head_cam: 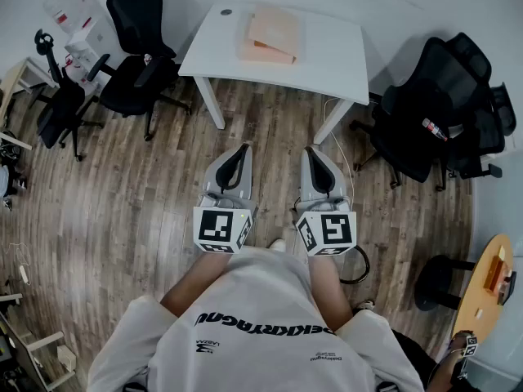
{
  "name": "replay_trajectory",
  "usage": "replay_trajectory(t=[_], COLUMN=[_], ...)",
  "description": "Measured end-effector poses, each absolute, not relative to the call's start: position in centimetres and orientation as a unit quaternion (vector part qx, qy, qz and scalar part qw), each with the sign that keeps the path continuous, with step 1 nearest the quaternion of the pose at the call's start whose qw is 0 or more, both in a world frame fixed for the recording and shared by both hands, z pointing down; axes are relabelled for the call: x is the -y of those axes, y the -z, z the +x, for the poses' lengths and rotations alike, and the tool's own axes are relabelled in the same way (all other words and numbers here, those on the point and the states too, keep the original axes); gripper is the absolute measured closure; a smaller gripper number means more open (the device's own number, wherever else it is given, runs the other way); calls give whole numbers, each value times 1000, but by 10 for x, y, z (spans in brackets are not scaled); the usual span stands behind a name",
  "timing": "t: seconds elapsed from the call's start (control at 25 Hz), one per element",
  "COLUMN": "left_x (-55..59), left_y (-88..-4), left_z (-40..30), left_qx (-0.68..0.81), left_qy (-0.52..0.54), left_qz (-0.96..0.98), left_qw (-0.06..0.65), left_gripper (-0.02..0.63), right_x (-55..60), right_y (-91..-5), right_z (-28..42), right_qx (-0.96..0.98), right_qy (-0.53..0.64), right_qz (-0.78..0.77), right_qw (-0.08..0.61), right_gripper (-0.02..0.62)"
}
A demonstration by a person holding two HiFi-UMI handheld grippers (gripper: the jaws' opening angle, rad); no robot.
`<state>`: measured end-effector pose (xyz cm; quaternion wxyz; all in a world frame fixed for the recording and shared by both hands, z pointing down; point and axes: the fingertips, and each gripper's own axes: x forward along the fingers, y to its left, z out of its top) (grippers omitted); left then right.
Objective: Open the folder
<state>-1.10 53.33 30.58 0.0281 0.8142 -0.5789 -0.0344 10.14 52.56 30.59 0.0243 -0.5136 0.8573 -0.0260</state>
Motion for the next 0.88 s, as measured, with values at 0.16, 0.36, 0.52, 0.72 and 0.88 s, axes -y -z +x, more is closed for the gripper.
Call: replay_trajectory(t=[0.16, 0.36, 0.52, 0.72, 0.88], left_x=[-534, -535, -540, -546, -554], left_y=[-308, -308, -310, -313, -317], left_z=[-9, -3, 8, 29, 47], left_qx=[578, 578, 580, 589, 598], left_qy=[33, 29, 24, 22, 18], left_qz=[815, 815, 814, 807, 801], left_qw=[27, 27, 25, 21, 21], left_gripper=[609, 609, 609, 609, 609], right_x=[-526, -526, -527, -532, -537], right_y=[-308, -306, -309, -315, -318], right_z=[103, 108, 119, 139, 157], right_qx=[-857, -861, -863, -869, -874], right_qy=[24, 36, 43, 46, 50], right_qz=[-513, -506, -500, -490, -482], right_qw=[25, 40, 46, 48, 50], right_gripper=[595, 595, 595, 594, 594])
